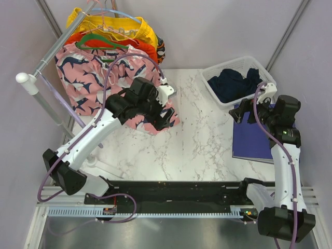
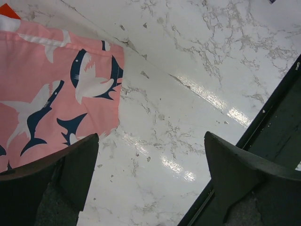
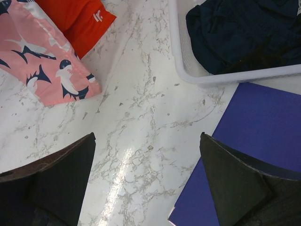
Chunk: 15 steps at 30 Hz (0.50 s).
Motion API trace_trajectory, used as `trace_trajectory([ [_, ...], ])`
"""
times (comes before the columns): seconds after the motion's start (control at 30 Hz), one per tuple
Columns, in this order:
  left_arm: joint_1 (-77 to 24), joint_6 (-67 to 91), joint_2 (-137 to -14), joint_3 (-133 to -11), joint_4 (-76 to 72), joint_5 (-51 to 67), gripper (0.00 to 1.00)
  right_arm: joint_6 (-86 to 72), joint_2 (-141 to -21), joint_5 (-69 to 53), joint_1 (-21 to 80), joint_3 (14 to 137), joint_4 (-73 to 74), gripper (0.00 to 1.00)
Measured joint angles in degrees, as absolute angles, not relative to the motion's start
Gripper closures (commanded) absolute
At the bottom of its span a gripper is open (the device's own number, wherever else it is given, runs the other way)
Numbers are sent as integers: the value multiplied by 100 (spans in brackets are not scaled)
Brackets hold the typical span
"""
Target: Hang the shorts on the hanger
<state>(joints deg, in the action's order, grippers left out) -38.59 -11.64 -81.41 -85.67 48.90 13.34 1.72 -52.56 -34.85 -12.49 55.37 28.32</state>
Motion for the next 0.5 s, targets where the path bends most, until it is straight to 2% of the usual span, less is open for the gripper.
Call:
trace_trajectory([
  [0.3,-3859,-1173,-8388,-9330,4947,1406,0,202,-6051,-3422,-1068,6047,2875,2],
  [0.5,-3859,-1227,-8851,-10608,4976,1579,0,331,-7089,-2995,-980,7057,2888,2],
])
